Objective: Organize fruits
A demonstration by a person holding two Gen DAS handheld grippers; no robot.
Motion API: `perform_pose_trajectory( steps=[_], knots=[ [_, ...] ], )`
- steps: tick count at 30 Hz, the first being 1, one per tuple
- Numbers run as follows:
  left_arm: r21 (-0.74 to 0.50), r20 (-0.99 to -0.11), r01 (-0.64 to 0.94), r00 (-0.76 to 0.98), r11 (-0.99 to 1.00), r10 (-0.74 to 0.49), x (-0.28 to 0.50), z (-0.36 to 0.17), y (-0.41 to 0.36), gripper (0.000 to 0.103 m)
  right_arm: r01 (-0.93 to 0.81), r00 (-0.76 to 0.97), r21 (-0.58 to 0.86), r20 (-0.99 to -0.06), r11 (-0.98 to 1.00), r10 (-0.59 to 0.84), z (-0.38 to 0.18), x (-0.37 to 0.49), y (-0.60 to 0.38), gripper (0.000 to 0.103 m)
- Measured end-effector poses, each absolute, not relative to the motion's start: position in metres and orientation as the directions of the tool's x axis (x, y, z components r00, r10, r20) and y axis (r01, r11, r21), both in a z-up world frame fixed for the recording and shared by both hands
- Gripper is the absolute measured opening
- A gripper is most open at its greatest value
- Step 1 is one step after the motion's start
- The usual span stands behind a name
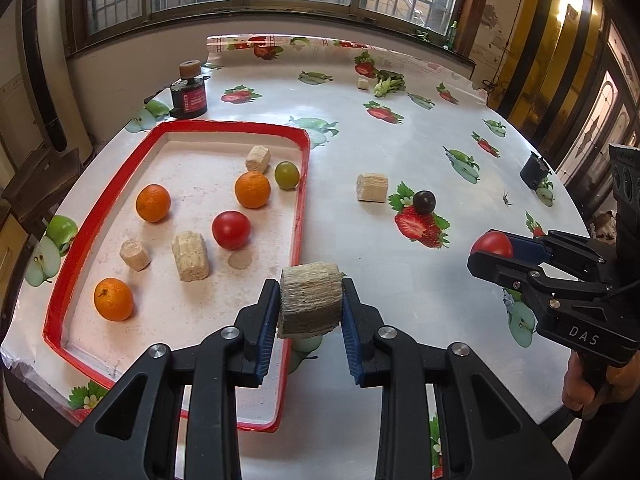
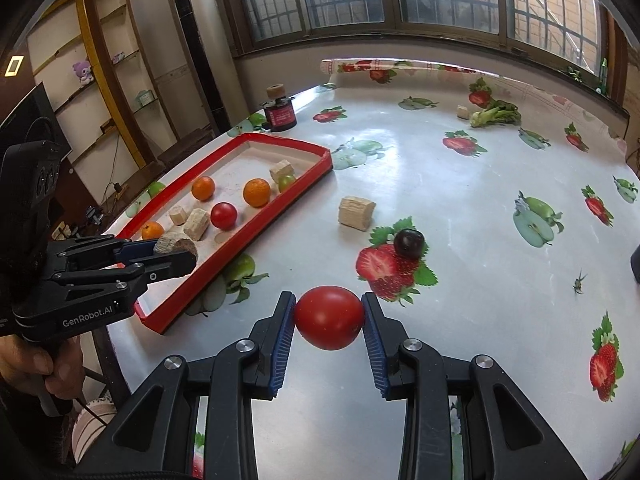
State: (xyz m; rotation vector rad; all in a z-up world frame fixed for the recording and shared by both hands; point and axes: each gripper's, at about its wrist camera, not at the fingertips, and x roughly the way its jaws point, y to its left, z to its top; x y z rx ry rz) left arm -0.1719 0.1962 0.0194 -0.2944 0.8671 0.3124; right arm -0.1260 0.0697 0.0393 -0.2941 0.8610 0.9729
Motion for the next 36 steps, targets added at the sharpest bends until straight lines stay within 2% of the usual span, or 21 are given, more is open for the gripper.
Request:
perform_pose_trajectory(
  steps=[21,36],
  knots=[
    [-0.133,-0.796,-0.506,0.567,0.852,0.212,-0.207,0.008,0.250,0.027,-0.884,0.186,0.152,-0.753,0.442,0.632,0.043,-0.133,0.147,0.034],
    [-0.159,-0.818,-0.540,0.541,0.827,0.196,-0.224,-0.006,0.266,0.027,-0.908,0.134,0.163,-0.759,0.385,0.637,0.040,-0.138,0.188,0.034]
  ],
)
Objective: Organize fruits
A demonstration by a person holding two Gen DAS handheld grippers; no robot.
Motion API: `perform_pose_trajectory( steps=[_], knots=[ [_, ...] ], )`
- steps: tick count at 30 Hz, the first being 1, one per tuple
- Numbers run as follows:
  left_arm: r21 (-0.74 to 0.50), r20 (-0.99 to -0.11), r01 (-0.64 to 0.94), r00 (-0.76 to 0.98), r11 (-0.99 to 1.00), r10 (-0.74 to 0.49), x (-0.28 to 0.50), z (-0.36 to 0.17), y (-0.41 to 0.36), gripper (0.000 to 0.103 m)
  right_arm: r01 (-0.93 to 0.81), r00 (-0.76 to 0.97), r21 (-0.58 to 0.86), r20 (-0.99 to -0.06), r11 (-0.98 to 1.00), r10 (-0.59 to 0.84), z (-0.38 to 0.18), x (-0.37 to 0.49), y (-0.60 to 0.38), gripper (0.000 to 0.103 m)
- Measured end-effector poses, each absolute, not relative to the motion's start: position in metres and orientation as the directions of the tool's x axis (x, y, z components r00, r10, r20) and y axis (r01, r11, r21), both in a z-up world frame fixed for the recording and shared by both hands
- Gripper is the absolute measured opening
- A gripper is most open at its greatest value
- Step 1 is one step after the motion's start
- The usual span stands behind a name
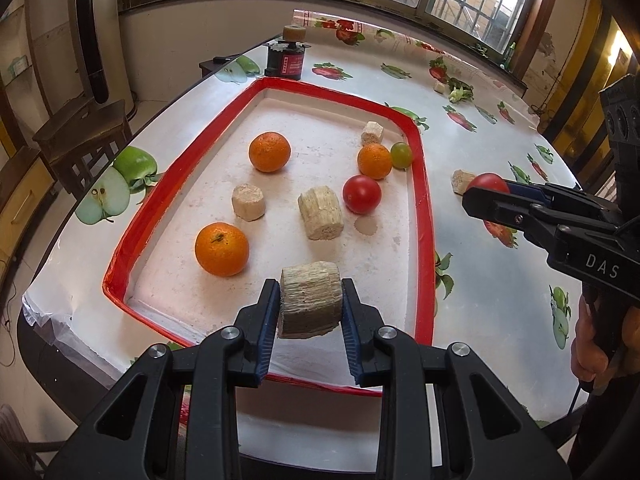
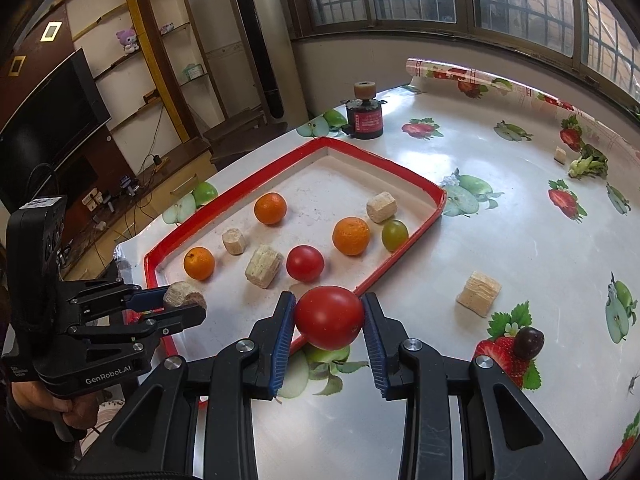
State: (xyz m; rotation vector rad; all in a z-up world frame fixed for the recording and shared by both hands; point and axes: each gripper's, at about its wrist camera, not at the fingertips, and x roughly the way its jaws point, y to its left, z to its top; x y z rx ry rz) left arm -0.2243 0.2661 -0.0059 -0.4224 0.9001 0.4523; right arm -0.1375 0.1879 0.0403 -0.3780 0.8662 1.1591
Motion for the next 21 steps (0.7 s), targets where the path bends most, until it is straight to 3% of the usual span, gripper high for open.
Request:
perform_pose_trajectory(
  steps=[21],
  knots=[
    [-0.162,-0.843,-0.558,0.507,0.814,0.180,-0.217,-0.020,0.280,0.027,-0.926,0.078,0.166,-0.796,0.340,0.600,0.013,-0.132,0.241,0.034]
  ],
)
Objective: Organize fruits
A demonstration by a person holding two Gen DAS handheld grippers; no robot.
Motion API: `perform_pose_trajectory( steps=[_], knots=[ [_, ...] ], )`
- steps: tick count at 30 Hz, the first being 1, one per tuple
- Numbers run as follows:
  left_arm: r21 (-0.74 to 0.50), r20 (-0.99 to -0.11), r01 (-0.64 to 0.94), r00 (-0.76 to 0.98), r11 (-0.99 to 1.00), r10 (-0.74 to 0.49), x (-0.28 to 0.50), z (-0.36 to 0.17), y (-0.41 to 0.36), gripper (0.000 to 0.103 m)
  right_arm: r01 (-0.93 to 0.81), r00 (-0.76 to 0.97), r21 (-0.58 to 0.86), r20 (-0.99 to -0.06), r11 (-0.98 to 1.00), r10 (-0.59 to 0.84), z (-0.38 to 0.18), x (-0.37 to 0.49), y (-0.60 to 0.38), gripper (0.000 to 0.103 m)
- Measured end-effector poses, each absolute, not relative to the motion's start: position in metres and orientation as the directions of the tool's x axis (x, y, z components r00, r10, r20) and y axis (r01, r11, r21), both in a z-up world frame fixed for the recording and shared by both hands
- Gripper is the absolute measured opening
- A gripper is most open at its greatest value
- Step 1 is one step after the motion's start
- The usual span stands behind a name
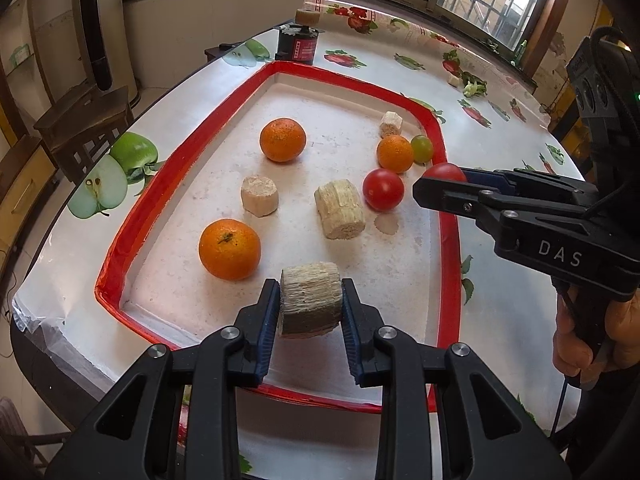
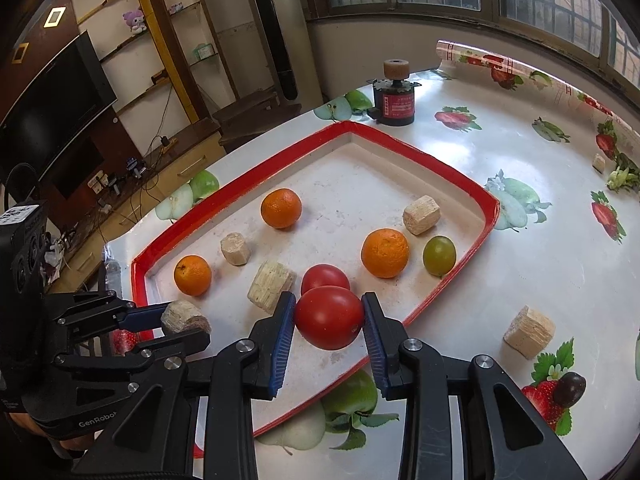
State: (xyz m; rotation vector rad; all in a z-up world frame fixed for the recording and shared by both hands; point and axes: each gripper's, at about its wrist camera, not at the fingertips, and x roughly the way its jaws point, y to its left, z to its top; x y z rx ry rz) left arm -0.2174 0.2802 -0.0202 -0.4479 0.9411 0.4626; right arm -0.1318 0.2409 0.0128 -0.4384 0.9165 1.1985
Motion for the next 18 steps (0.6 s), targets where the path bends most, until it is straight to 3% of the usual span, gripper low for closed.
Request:
perform_pose_trajectory(
  steps=[18],
  knots=[
    [-0.155,-0.859,-0.564,0.482,0.811,0.171,-0.210,-0.028,0.280,0.028,-0.924,0.064,0.167,-0.819,0.343,0.571,-0.008,-0.126,0.249,0.035]
  ],
)
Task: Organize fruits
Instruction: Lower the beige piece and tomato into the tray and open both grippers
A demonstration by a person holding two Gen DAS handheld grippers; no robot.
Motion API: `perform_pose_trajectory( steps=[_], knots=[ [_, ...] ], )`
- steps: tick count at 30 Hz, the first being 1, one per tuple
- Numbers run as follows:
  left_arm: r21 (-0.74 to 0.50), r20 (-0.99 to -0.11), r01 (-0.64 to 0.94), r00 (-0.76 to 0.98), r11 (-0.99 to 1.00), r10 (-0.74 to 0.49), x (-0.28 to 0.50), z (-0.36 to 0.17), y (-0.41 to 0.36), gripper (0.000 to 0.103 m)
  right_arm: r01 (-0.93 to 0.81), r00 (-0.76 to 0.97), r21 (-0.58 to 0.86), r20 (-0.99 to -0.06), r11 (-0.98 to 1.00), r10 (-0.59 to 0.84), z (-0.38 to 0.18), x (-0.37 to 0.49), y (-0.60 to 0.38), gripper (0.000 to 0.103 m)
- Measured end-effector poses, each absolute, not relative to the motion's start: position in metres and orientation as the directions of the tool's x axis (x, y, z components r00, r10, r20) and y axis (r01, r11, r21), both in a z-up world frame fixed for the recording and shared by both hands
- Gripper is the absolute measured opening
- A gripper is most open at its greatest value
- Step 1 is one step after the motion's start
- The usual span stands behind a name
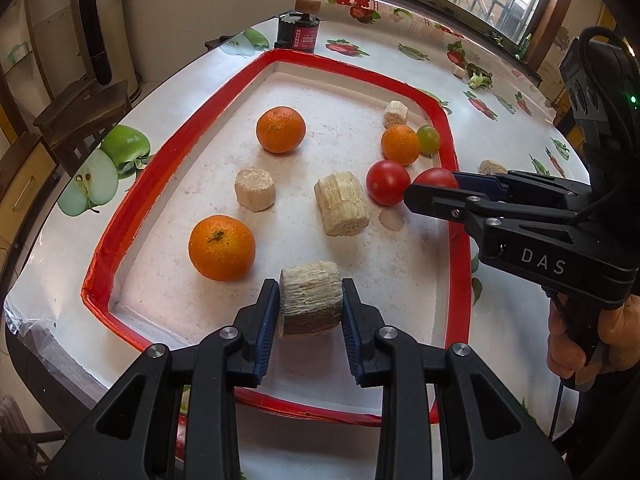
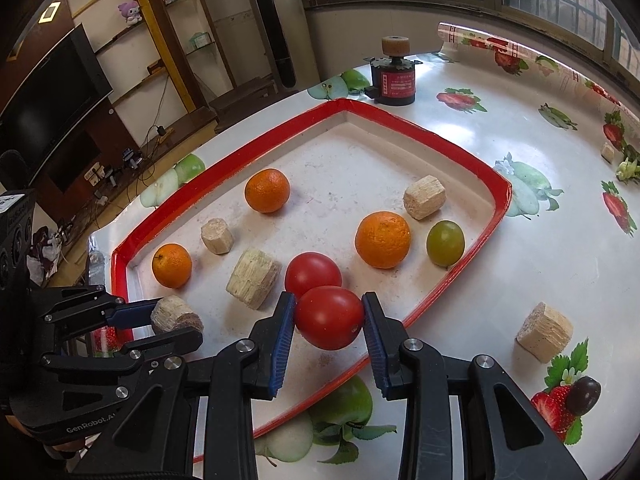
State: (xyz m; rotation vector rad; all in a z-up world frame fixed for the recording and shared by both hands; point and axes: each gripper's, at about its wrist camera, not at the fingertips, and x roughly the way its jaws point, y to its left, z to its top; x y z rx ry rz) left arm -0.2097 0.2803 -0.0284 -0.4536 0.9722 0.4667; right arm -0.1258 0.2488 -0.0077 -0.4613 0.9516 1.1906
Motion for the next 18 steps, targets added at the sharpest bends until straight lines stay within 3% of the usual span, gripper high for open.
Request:
perform_pose_trajectory(
  steps=[2,6,10,18],
  knots=[
    [-0.153,-0.860,-0.565,0.480,0.811,0.172,-0.210,-0.029,0.280,0.029,-0.923,0.069,0.165,-0.818,0.347,0.572,-0.007,-0.126,0.249,0.035],
    [-0.128,-0.867,-0.574,0.461,0.809,0.190,-0.210,-0.030,0.279,0.048,-0.921,0.072,0.167,-0.816,0.353,0.574,-0.005,-0.125,0.248,0.039],
    [-0.126,-0.864,-0.581,0.462,0.804,0.198,-0.213,-0.028,0.280,0.048,-0.919,0.083,0.165,-0.807,0.357,0.585,0.000,-0.124,0.245,0.050],
    [-0.113,-0.862,-0.585,0.459,0.803,0.214,-0.217,-0.022,0.277,0.048,-0.912,0.106,0.162,-0.795,0.377,0.598,0.009,-0.120,0.233,0.050]
  ],
)
